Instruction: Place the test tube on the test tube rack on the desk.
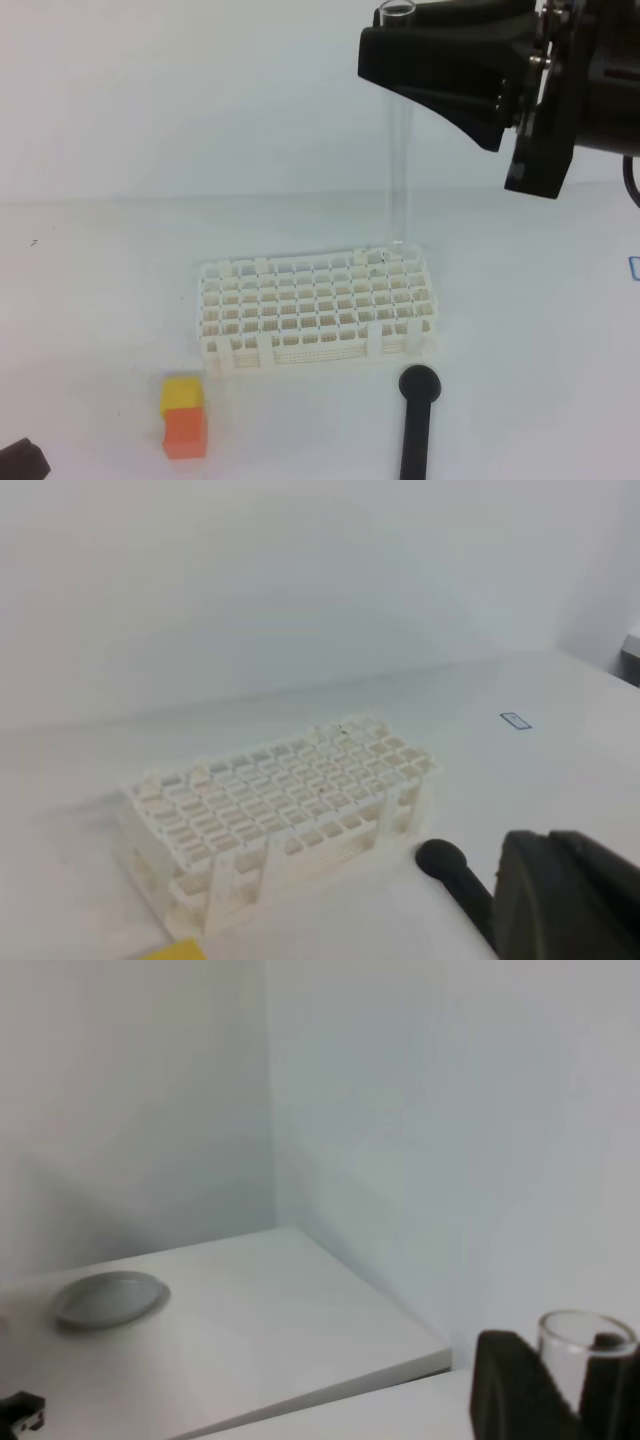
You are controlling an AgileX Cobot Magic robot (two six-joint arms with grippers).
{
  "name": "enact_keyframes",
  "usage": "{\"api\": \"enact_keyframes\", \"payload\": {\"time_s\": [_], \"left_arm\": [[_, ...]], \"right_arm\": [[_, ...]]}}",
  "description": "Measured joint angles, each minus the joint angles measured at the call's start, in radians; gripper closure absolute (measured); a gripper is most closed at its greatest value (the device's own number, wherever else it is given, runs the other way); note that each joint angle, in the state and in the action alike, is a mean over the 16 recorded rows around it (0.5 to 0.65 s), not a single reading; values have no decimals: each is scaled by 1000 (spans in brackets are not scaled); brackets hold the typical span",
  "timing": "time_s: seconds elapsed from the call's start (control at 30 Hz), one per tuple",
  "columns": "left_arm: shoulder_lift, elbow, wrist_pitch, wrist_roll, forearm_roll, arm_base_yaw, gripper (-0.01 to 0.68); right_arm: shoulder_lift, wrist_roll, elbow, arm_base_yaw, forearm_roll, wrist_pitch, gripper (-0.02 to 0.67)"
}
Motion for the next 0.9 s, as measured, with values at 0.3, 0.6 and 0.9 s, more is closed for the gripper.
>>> {"api": "enact_keyframes", "payload": {"time_s": [0.3, 0.6, 0.9], "left_arm": [[-12, 7, 6, -28, -1, 0, 674], [-12, 7, 13, -28, -1, 0, 674], [-12, 7, 22, -28, 0, 0, 674]], "right_arm": [[0, 0, 0, 0, 0, 6, 521], [0, 0, 0, 0, 0, -17, 521], [0, -1, 0, 0, 0, -83, 521]]}}
